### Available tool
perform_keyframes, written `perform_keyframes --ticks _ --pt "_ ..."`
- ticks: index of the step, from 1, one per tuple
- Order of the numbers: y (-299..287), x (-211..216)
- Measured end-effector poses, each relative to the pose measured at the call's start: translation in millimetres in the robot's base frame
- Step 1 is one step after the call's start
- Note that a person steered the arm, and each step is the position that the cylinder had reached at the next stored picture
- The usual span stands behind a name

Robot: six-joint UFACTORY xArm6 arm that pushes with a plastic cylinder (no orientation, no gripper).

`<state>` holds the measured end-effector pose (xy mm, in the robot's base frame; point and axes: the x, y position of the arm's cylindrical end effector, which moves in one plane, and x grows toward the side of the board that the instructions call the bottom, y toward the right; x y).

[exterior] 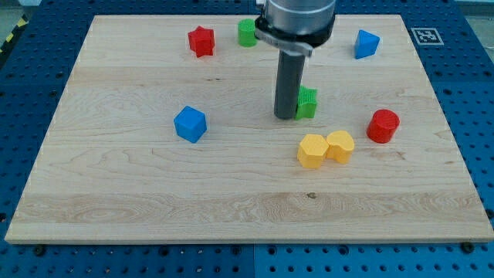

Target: Move the green circle diagonally to the green star

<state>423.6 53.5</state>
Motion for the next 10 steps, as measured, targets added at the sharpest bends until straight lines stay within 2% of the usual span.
perform_keyframes --ticks 1,2,3,5,6,7,8,10 --pt "9.7 -25.6" --pt "33.5 -28.8" --pt "53.3 -56.1" --pt "68.2 -171.6" --pt "34.0 -218.2" --pt "-39.1 -229.4" --pt "-73.5 -227.9" --pt "-38.0 -202.0"
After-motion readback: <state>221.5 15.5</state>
